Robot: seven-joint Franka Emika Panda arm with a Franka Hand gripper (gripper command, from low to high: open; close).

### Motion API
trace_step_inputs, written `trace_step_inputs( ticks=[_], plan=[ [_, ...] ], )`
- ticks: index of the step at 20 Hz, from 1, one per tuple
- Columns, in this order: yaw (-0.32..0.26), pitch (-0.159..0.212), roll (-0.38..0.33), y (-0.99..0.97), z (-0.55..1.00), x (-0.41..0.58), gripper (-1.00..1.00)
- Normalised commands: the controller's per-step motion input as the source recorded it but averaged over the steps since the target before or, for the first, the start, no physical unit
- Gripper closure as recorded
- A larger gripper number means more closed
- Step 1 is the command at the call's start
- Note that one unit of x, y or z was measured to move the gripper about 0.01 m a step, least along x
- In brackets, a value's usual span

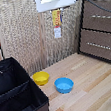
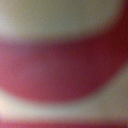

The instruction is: Position your gripper near the granola bar, please. Lightly grip the granola bar with your gripping tool. Relocate your gripper along with the granola bar toward the leading division of the caddy with caution. Gently release the granola bar into the leading division of the caddy.

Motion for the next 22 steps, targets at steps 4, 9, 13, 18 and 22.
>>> trace_step_inputs(
  ticks=[4,9,13,18,22],
  plan=[
    [-0.105,0.074,0.0,0.73,0.0,-0.033,1.0],
    [-0.15,0.005,-0.004,0.74,0.07,0.0,1.0],
    [-0.152,-0.044,-0.001,0.78,0.07,0.0,1.0],
    [-0.108,-0.116,0.0,0.84,0.03,-0.018,1.0],
    [-0.045,-0.146,-0.024,0.84,0.0,-0.132,1.0]
  ],
)
